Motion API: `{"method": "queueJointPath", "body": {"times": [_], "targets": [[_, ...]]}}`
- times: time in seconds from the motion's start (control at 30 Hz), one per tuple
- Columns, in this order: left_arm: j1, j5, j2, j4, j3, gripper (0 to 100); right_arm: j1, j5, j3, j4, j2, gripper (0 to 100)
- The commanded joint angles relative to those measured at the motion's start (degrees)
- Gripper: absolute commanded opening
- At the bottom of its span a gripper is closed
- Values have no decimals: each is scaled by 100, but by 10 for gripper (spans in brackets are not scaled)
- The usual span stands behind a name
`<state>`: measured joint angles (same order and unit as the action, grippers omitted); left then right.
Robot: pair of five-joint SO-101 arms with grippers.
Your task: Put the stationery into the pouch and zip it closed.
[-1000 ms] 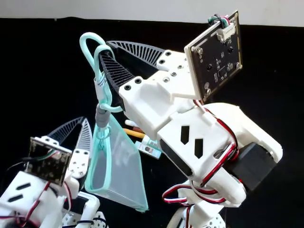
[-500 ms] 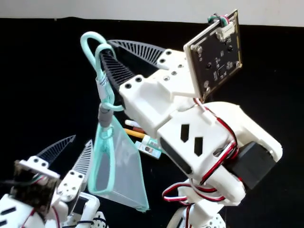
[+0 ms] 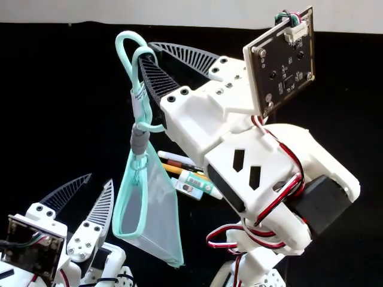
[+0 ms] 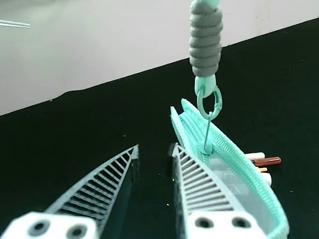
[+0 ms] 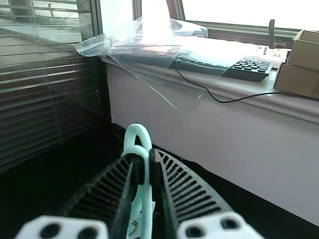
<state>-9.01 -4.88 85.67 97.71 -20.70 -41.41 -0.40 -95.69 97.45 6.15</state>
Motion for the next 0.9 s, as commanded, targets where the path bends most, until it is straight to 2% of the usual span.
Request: {"method": "queueJointPath", "body": {"times": [0.0,0.33,0.47,0.6,0.87], "targets": [[13,9,-13,-18,163,130,101,-70,-488,22,4,7],[-31,9,-31,-132,558,130,101,-70,-488,22,13,7],[-549,9,-22,-132,567,130,101,-70,-479,22,13,7],[-690,9,-48,-132,541,130,101,-70,-479,22,13,7],[-708,9,-4,-158,-259,130,101,-70,-470,22,13,7]]}}
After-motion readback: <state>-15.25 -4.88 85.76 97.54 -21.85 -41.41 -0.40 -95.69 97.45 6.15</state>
